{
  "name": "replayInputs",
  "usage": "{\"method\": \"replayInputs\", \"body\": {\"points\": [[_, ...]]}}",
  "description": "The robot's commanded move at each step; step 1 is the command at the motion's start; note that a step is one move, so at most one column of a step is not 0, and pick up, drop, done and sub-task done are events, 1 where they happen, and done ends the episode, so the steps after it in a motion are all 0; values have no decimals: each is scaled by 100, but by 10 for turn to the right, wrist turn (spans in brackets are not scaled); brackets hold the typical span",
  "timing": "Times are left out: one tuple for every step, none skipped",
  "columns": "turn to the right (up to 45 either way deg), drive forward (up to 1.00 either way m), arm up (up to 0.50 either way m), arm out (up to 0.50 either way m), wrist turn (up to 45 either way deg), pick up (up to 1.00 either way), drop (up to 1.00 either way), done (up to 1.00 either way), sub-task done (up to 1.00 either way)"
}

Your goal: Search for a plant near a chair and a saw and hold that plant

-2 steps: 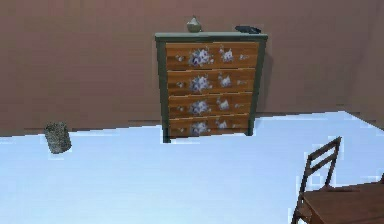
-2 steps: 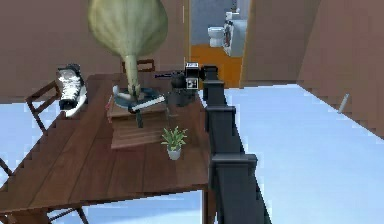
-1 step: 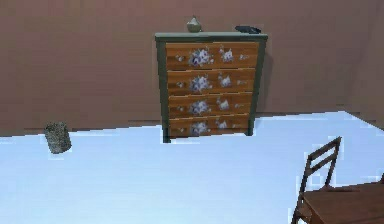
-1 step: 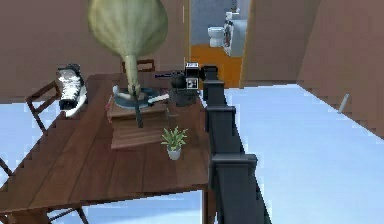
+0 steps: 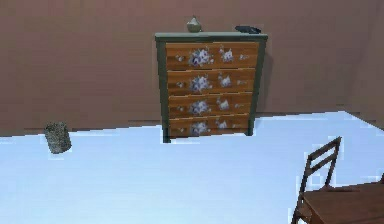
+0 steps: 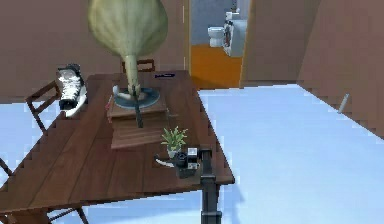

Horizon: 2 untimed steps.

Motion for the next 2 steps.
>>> {"method": "replayInputs", "body": {"points": [[0, 0, 0, 0, 0, 100, 0, 0, 0], [0, 0, 10, 0, 0, 0, 0, 0, 0]]}}
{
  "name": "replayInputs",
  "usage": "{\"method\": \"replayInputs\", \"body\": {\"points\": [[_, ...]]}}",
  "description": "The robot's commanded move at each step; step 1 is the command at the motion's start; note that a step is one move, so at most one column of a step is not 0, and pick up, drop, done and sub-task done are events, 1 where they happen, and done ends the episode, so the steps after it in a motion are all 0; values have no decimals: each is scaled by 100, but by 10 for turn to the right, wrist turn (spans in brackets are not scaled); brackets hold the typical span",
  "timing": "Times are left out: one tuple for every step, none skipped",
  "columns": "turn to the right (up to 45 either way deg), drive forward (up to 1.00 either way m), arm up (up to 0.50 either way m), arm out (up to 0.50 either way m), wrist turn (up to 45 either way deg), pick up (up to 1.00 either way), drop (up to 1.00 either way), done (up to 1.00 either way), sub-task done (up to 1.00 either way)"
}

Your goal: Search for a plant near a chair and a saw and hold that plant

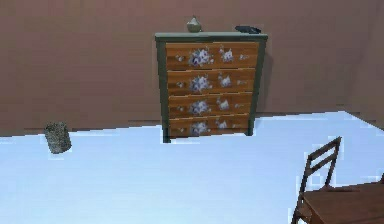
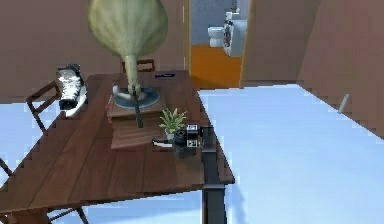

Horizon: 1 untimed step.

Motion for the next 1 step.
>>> {"method": "replayInputs", "body": {"points": [[0, 0, 0, 0, 0, 0, 0, 100, 0]]}}
